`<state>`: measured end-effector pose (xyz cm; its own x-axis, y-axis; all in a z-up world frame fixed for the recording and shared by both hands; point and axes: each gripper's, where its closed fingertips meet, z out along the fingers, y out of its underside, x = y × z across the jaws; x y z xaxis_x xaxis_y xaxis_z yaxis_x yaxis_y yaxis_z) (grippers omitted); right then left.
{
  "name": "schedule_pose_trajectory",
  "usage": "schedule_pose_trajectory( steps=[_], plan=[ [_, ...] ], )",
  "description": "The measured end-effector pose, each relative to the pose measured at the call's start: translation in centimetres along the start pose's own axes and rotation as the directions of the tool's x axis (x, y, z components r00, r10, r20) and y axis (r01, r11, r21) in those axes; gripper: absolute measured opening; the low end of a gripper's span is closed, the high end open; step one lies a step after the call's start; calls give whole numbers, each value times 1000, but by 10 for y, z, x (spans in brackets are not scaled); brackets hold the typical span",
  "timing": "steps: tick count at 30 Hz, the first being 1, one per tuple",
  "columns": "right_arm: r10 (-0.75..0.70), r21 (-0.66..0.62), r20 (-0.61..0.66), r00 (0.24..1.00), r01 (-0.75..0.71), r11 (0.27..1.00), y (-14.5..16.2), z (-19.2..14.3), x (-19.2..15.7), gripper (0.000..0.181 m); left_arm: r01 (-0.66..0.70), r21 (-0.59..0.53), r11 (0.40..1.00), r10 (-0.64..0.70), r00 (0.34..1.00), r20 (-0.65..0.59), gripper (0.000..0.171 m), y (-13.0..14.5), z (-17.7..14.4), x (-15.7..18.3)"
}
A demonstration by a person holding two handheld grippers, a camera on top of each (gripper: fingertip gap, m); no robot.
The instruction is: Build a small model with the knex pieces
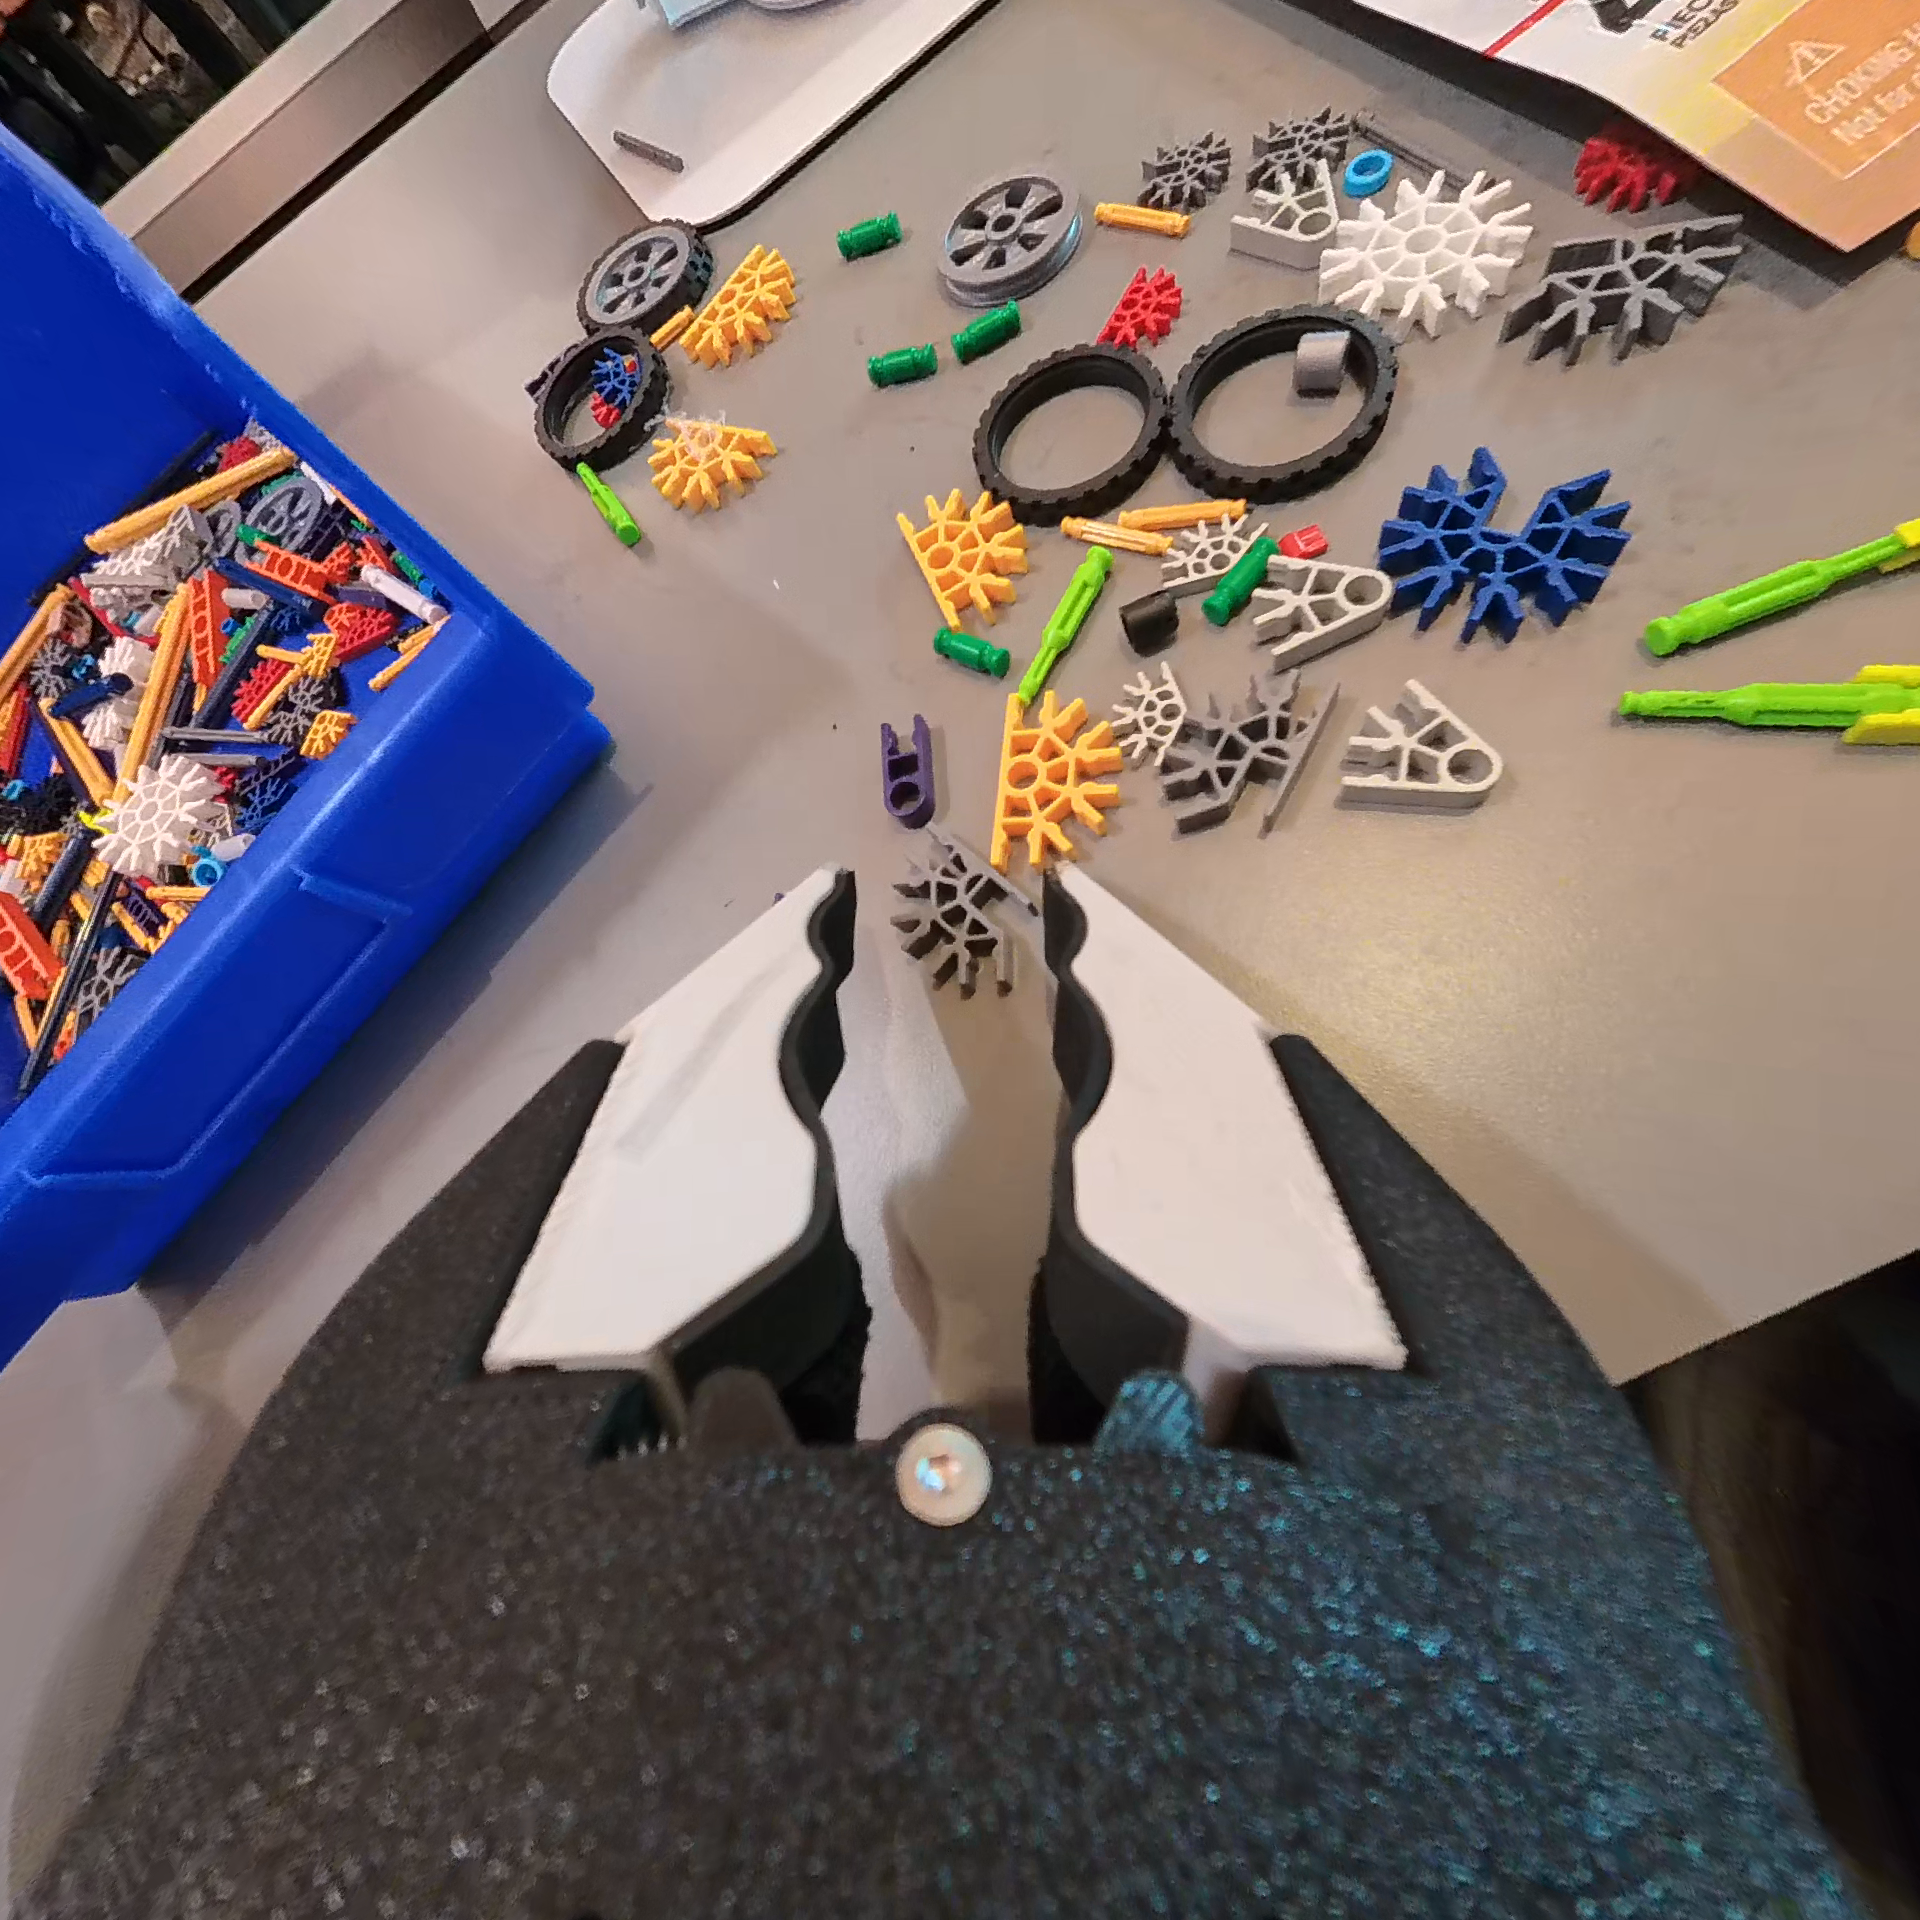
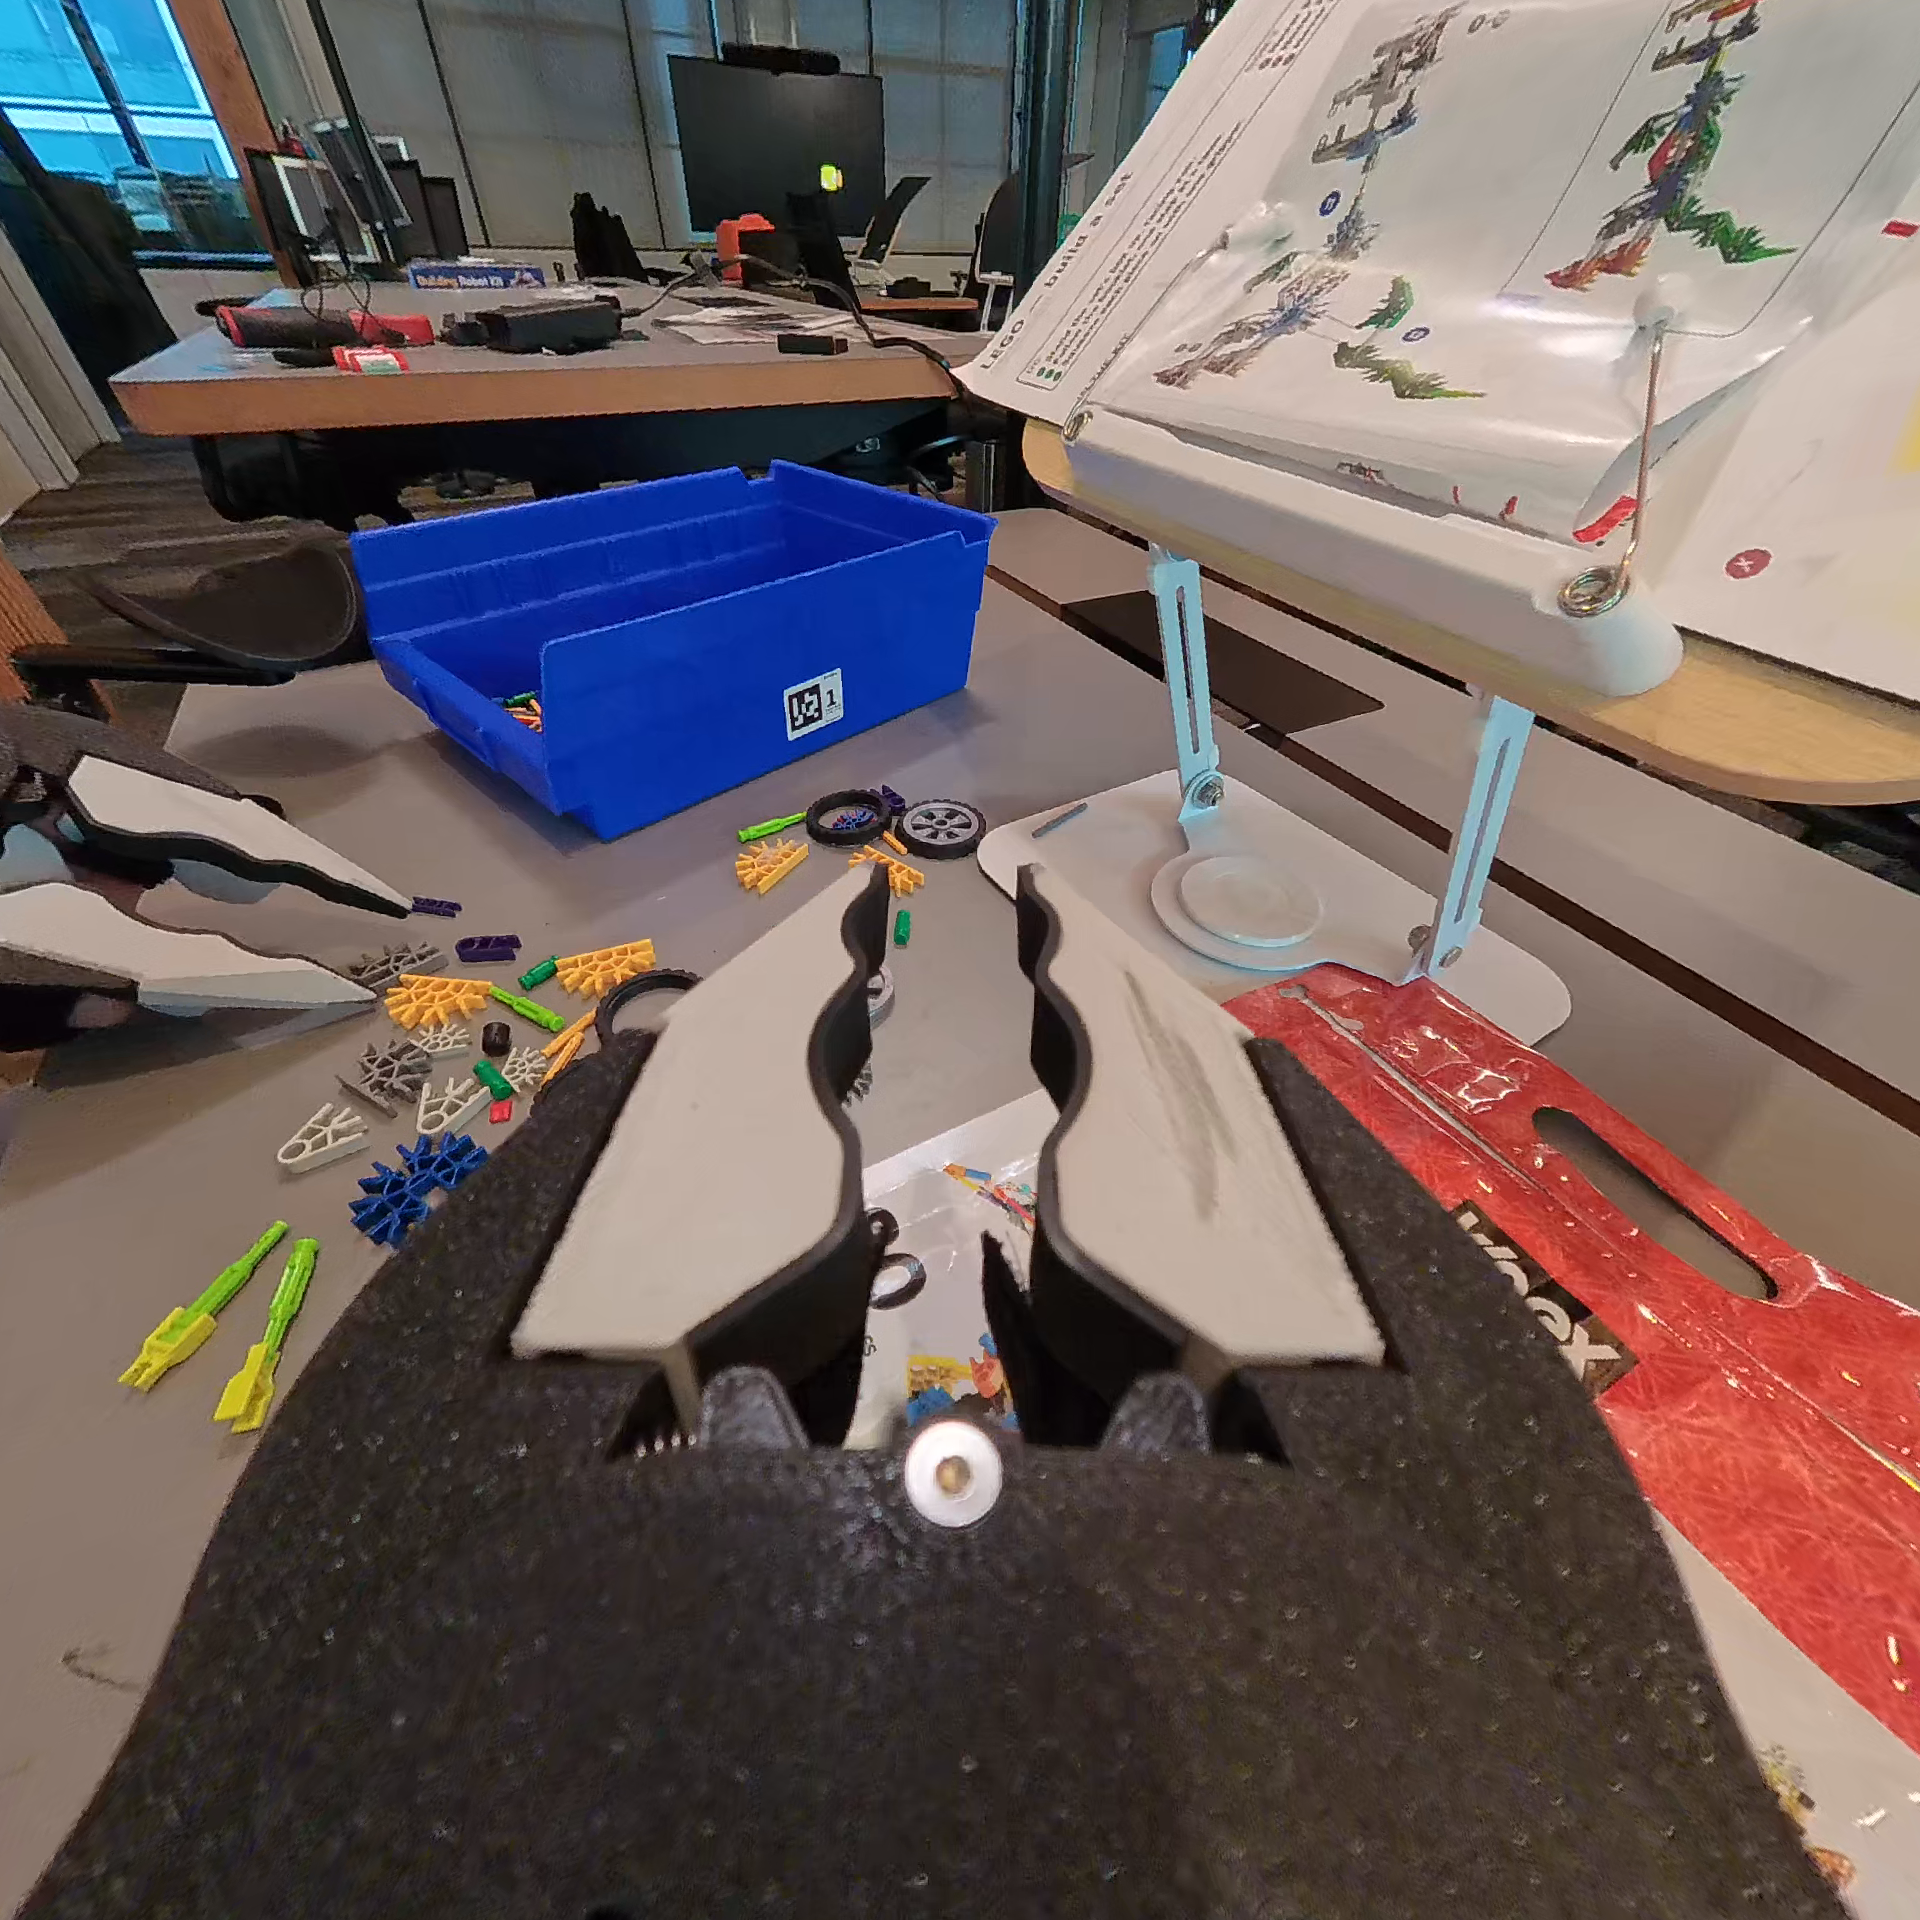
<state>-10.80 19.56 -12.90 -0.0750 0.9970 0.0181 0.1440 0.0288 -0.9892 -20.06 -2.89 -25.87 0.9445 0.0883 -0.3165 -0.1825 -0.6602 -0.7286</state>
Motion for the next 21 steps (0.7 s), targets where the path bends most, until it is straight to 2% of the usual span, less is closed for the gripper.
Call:
schedule_pose_trajectory(
  steps=[5,9,14,18,21],
  plan=[
    [-37,-21,13,999,37,999,4,4,-11,23,-11,-7,1000,11,1000,9,34,0,1,1],
    [-252,-83,39,967,255,964,20,16,-39,23,-9,-8,1000,9,1000,14,34,1,1,0],
    [-566,-108,103,818,575,811,44,28,-80,24,4,-4,1000,-4,1000,11,34,1,1,-1],
    [-681,-67,192,707,702,709,60,30,-115,24,16,-3,1000,-16,1000,10,34,1,1,-2],
    [-756,-55,216,618,780,623,68,29,-125,23,26,1,1000,-26,1000,-1,34,1,1,-2]
  ],
)
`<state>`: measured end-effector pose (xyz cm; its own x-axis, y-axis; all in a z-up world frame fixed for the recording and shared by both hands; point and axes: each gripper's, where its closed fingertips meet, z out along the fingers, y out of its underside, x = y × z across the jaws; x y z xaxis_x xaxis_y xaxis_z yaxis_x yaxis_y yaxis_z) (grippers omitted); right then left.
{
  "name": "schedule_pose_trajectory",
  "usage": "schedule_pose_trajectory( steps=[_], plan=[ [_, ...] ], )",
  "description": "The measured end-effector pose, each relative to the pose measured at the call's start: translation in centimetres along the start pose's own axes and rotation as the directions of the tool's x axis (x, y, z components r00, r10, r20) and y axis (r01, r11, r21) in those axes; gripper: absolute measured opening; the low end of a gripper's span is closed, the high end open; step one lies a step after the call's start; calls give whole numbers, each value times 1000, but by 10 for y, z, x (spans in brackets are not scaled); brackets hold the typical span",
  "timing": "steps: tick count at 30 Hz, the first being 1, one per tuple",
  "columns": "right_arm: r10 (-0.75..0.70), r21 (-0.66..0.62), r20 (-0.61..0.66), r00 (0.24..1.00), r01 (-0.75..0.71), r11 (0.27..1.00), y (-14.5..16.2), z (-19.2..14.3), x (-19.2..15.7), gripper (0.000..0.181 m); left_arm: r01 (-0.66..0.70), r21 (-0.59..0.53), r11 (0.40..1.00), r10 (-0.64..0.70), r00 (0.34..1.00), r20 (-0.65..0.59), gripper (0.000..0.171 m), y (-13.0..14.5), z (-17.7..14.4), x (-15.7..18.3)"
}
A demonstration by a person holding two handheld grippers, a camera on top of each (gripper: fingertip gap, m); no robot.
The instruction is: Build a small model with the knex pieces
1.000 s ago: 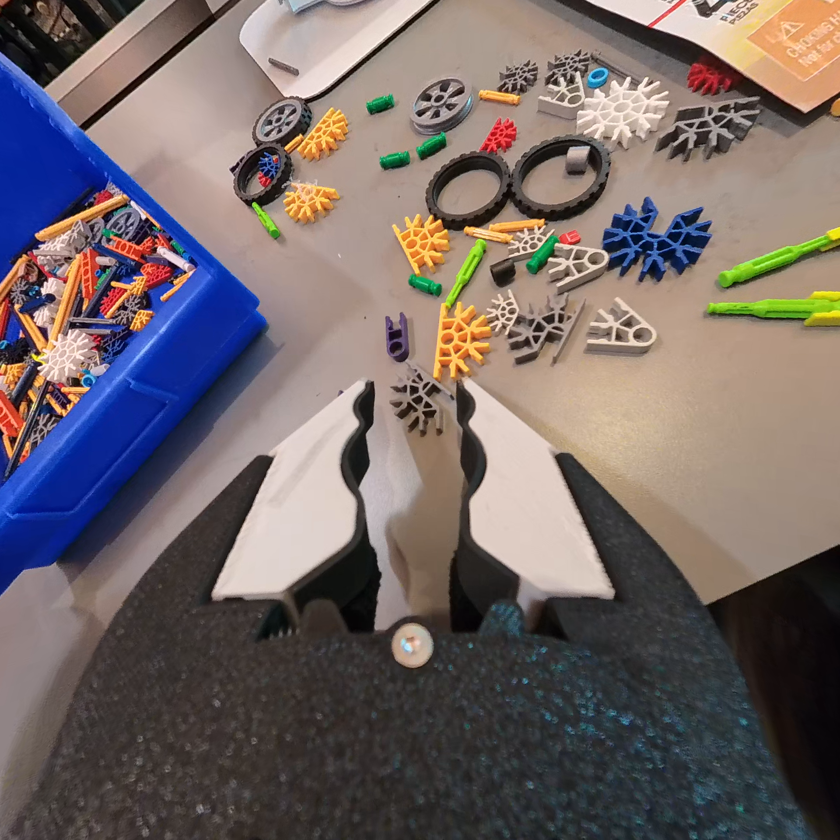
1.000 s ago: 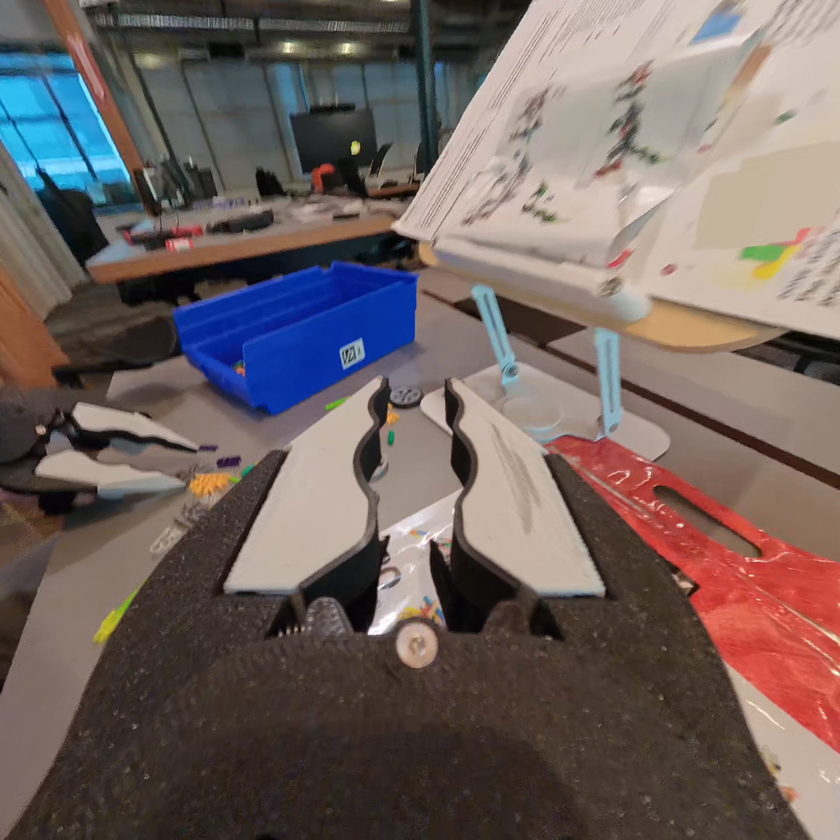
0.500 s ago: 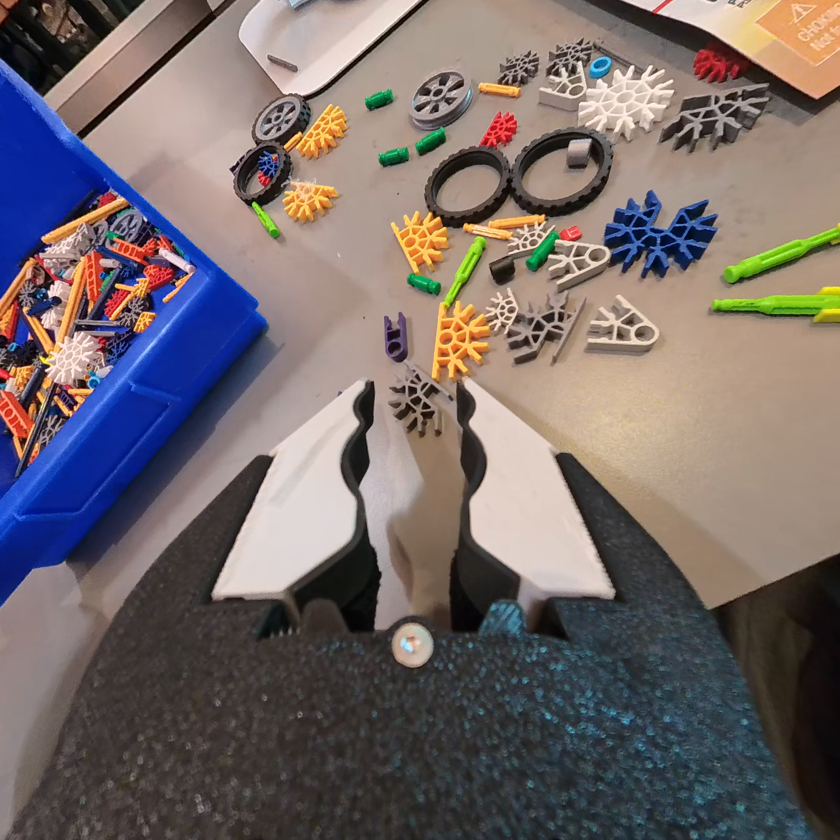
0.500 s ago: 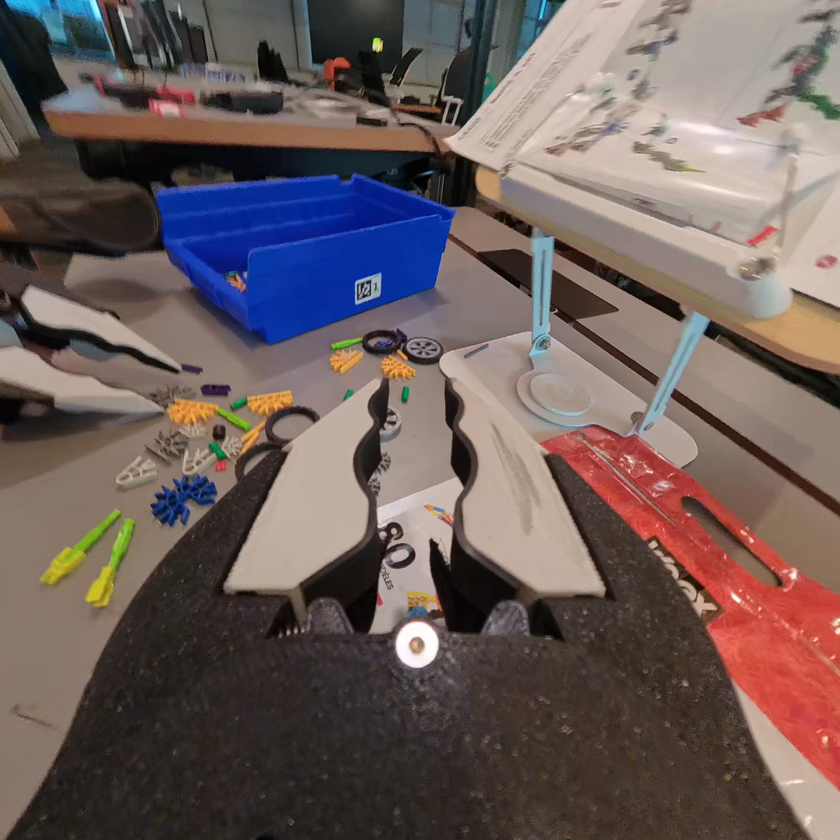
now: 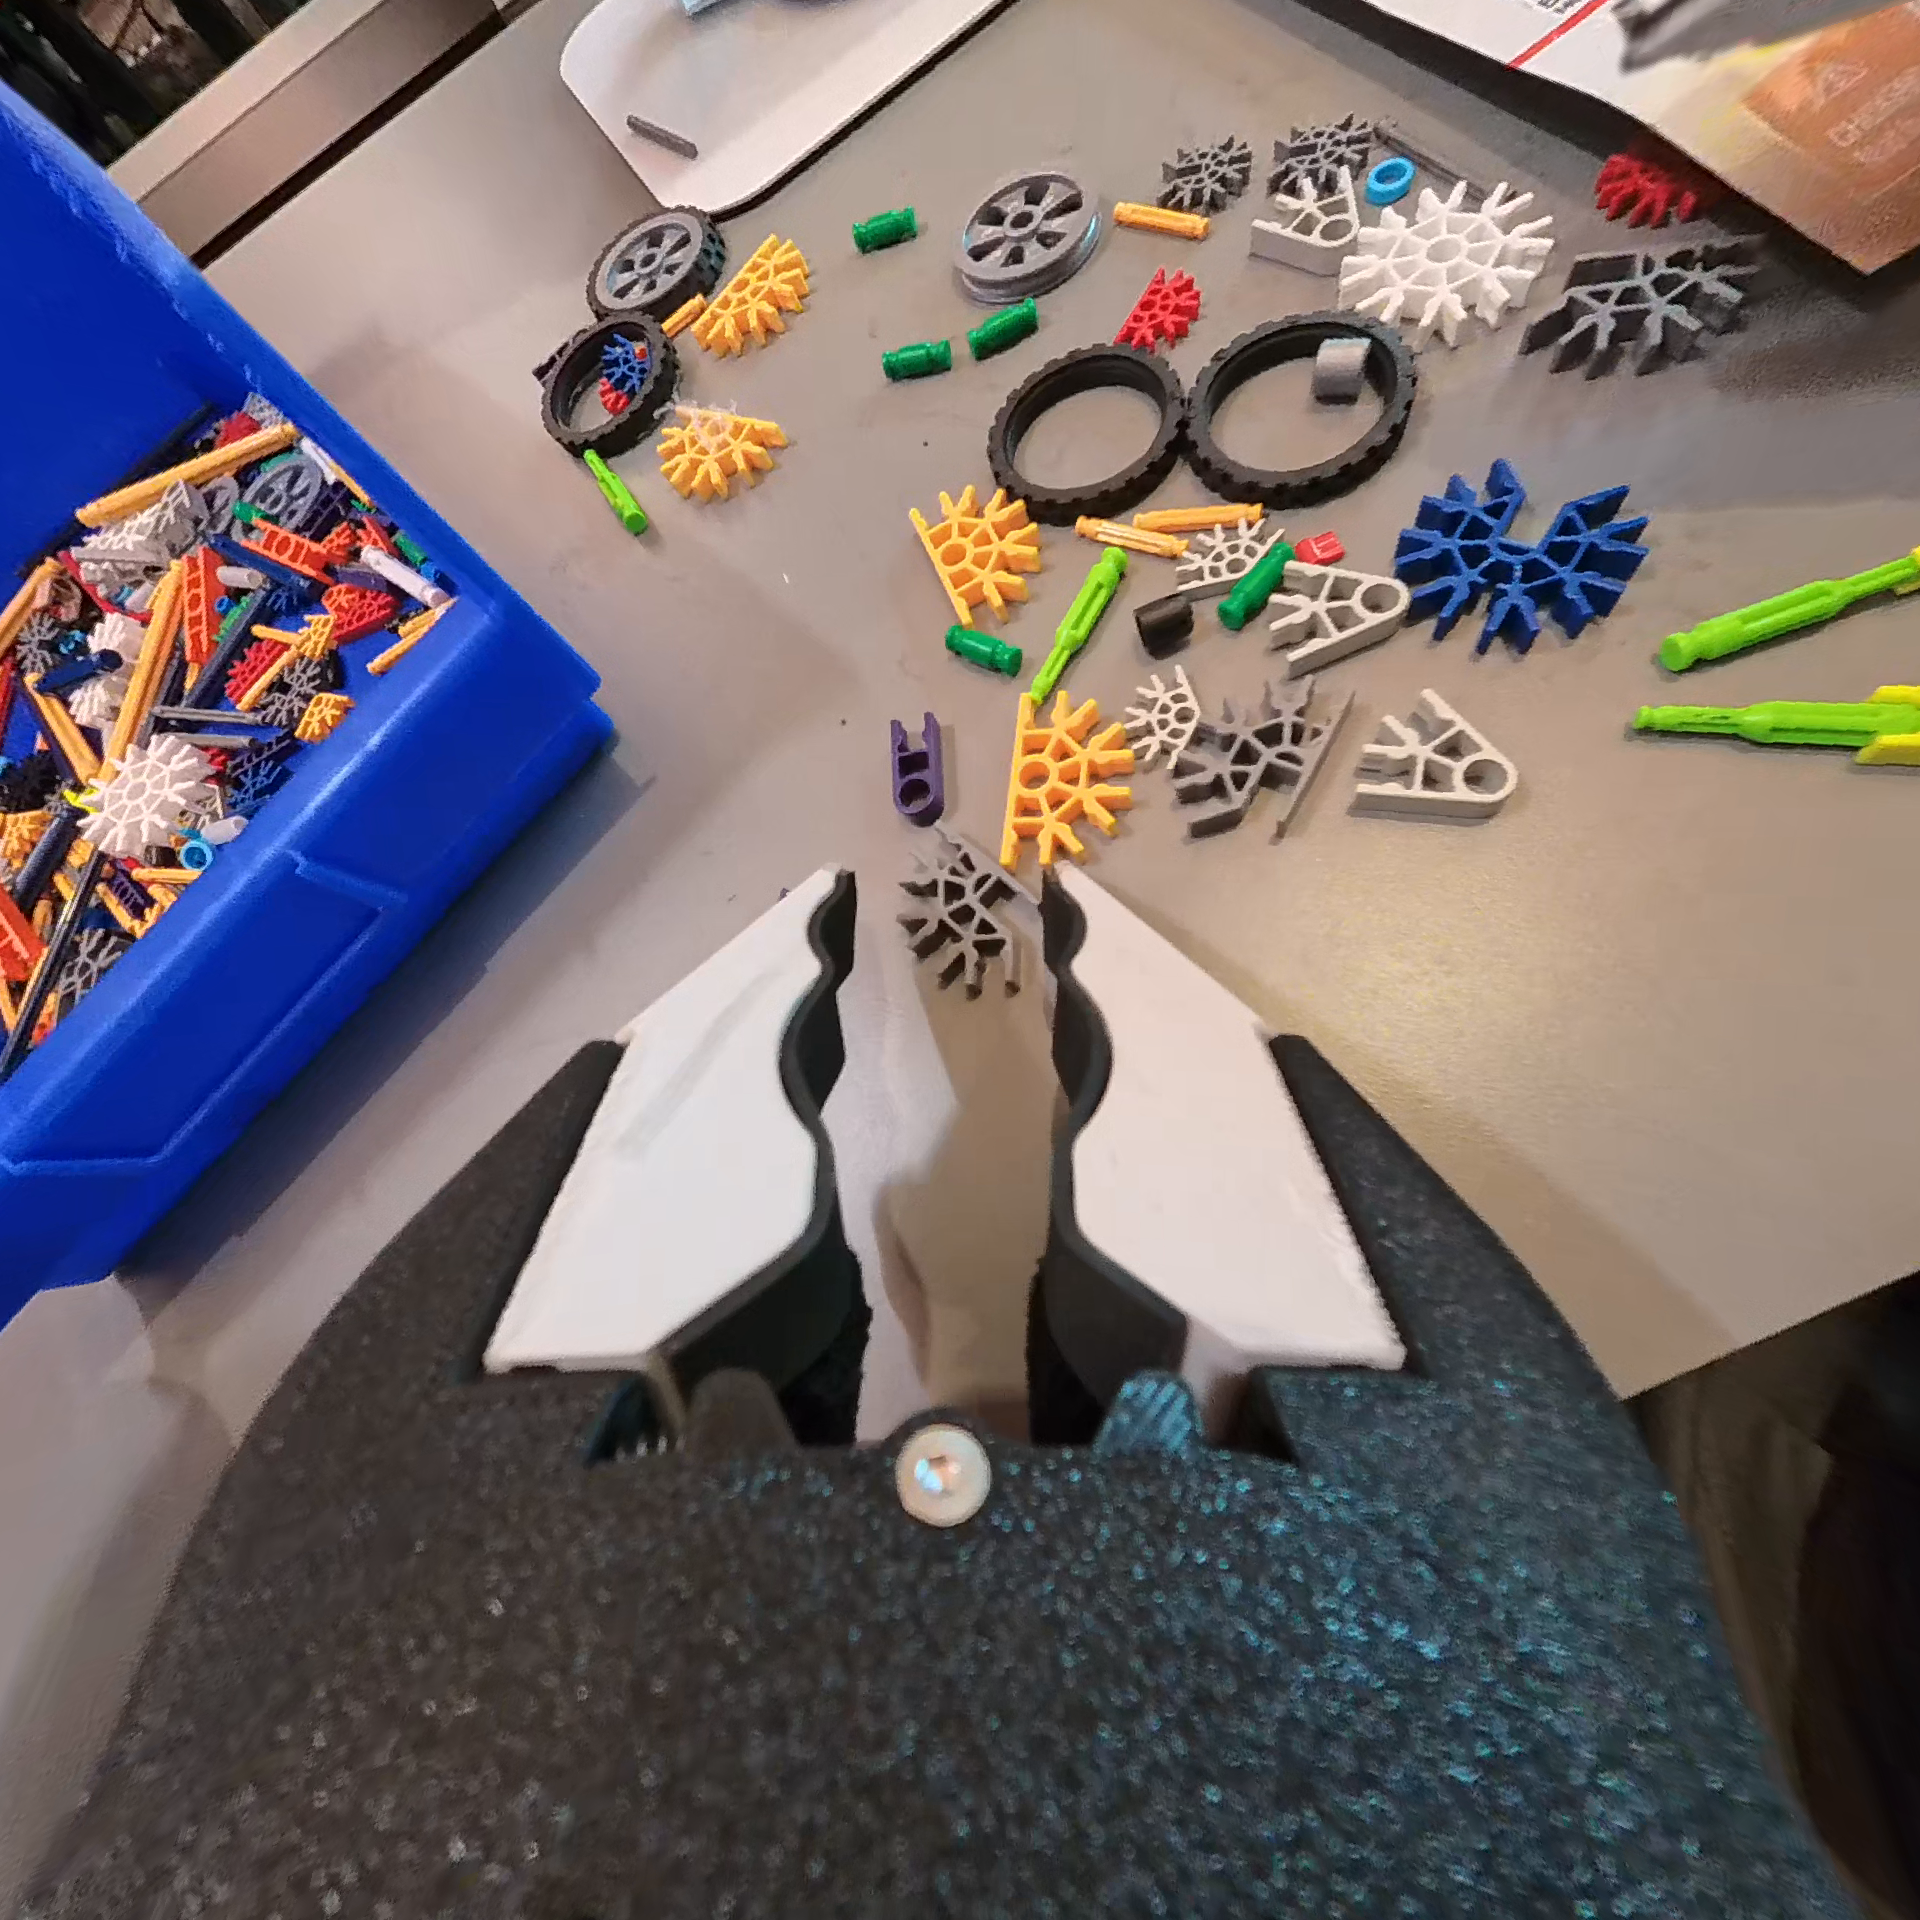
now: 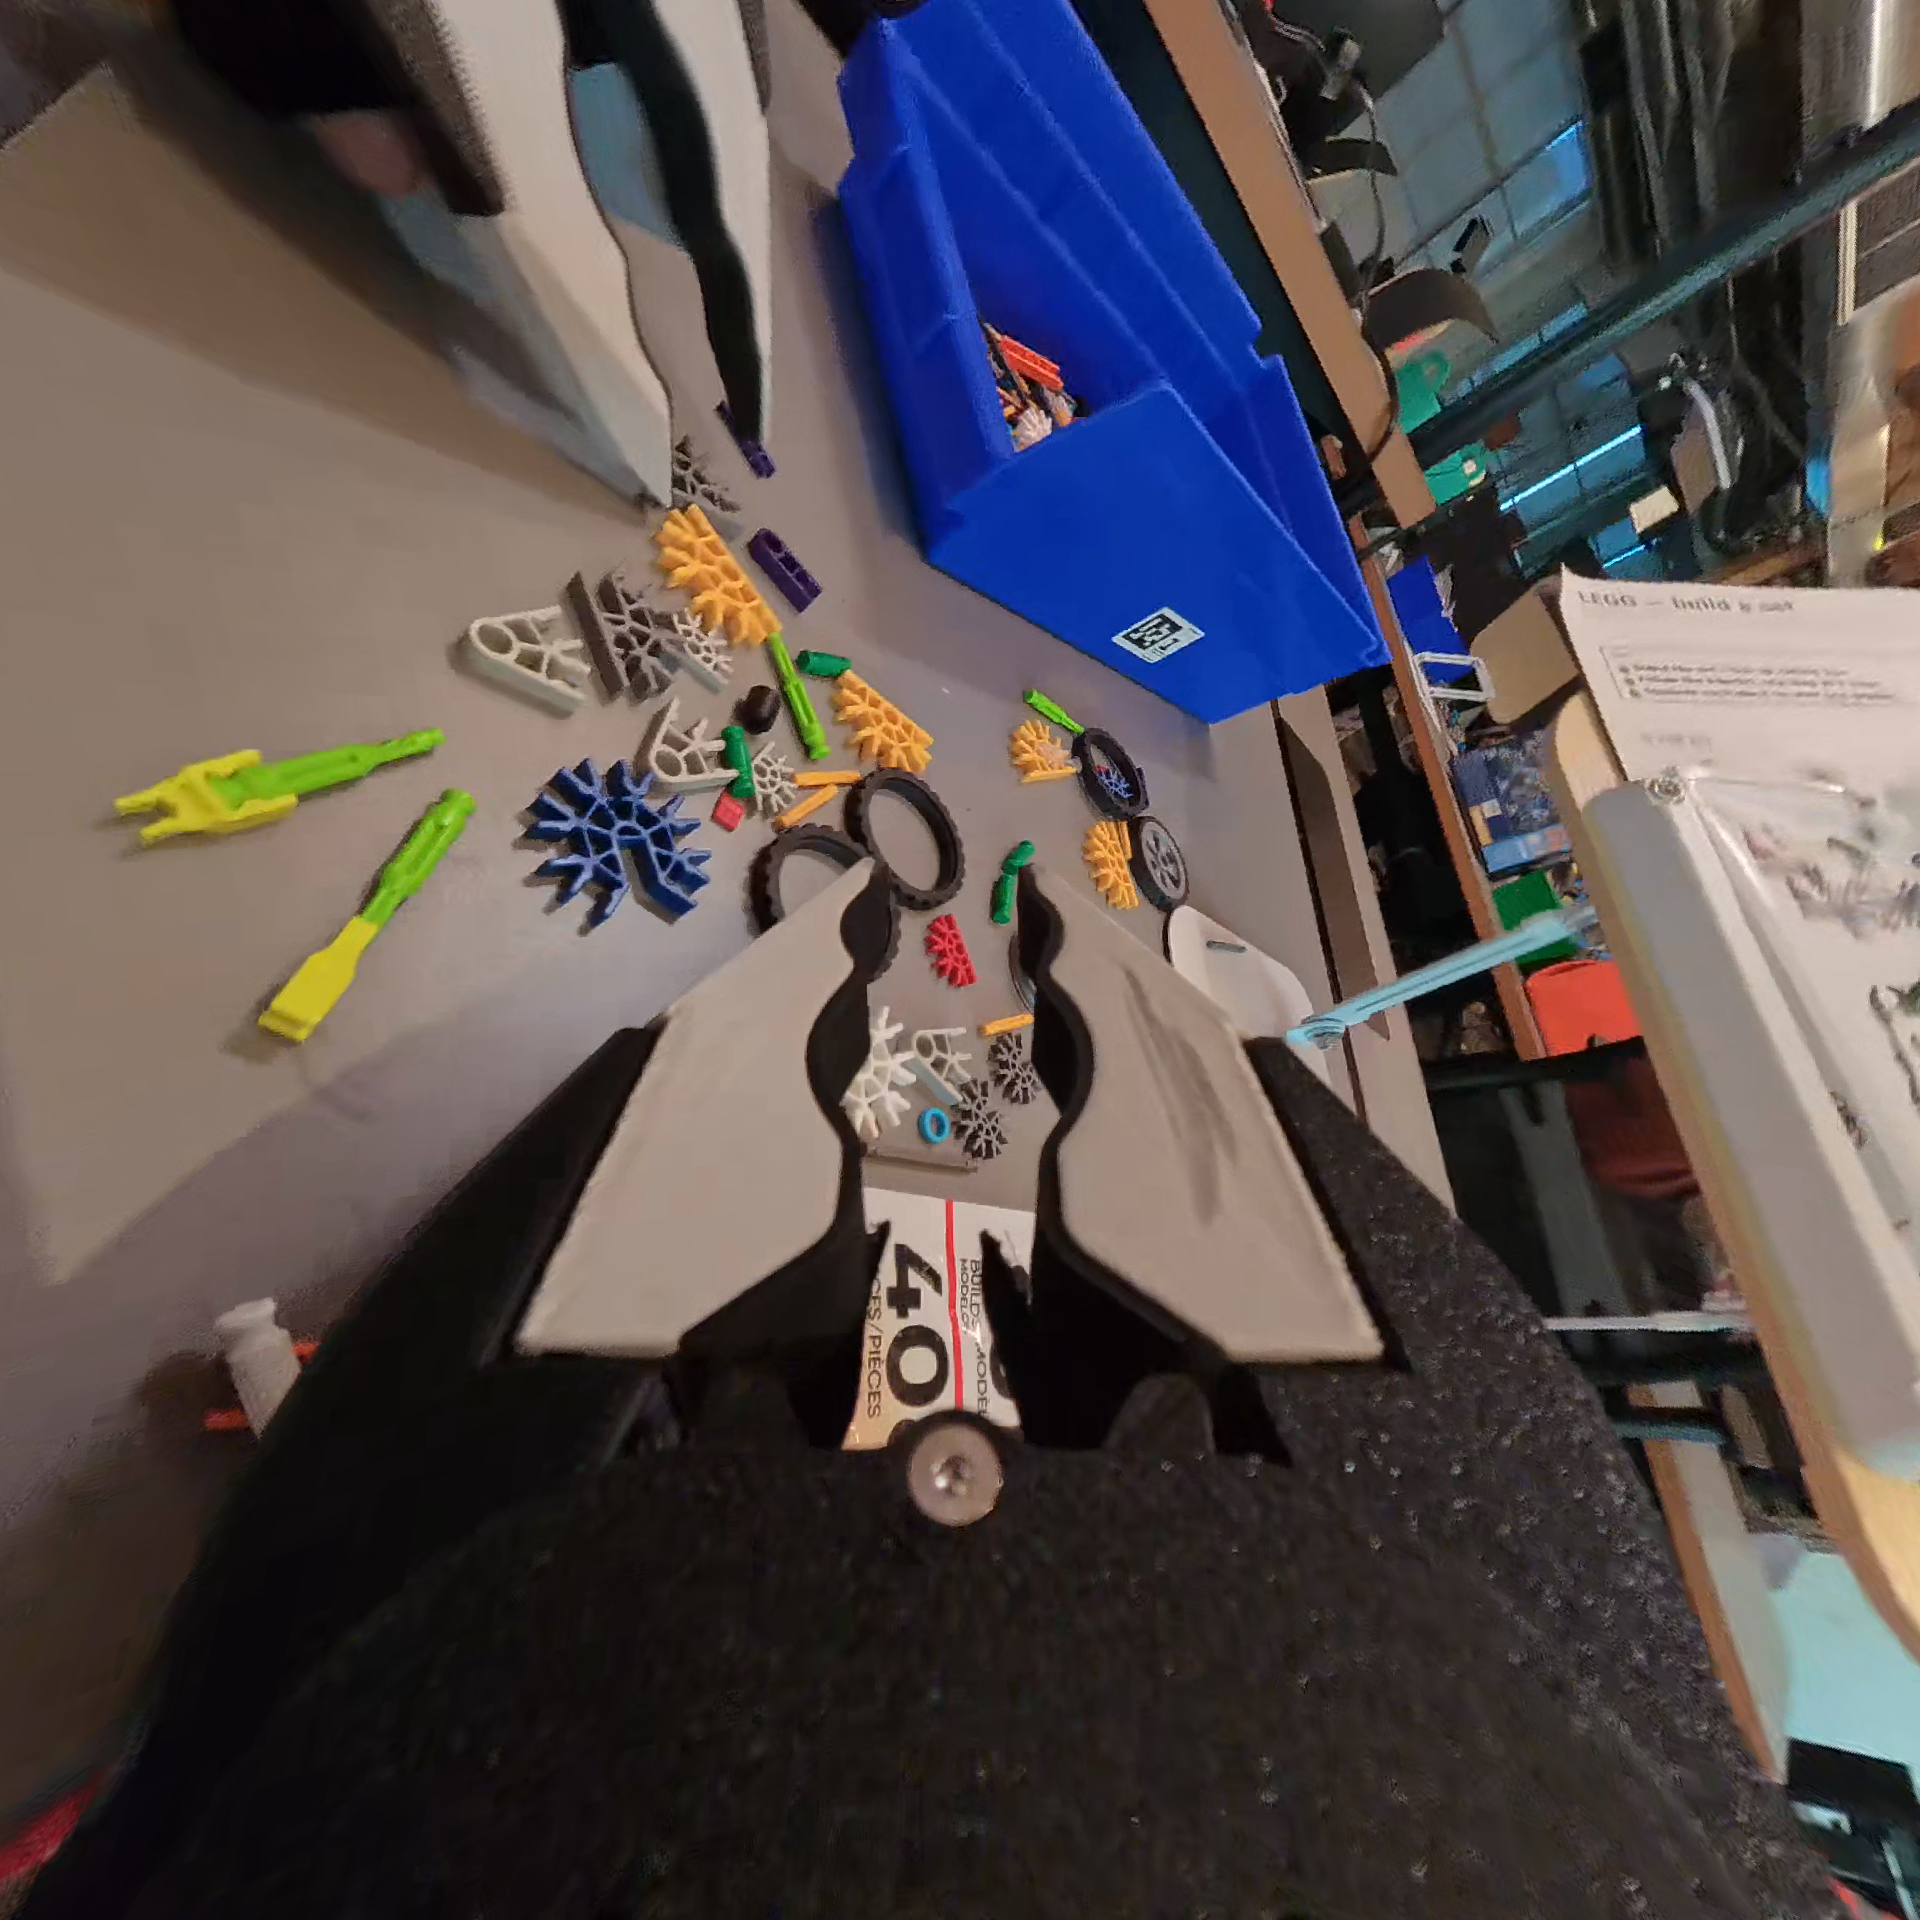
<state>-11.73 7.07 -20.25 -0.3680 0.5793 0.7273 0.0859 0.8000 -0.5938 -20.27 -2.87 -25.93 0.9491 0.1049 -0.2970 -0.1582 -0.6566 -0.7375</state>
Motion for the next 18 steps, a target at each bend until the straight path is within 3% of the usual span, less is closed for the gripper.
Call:
schedule_pose_trajectory(
  steps=[18],
  plan=[
    [-1,-2,-47,999,1,1000,2,-9,15,23,195,37,980,-185,966,-178,34,-6,-4,0]
  ],
)
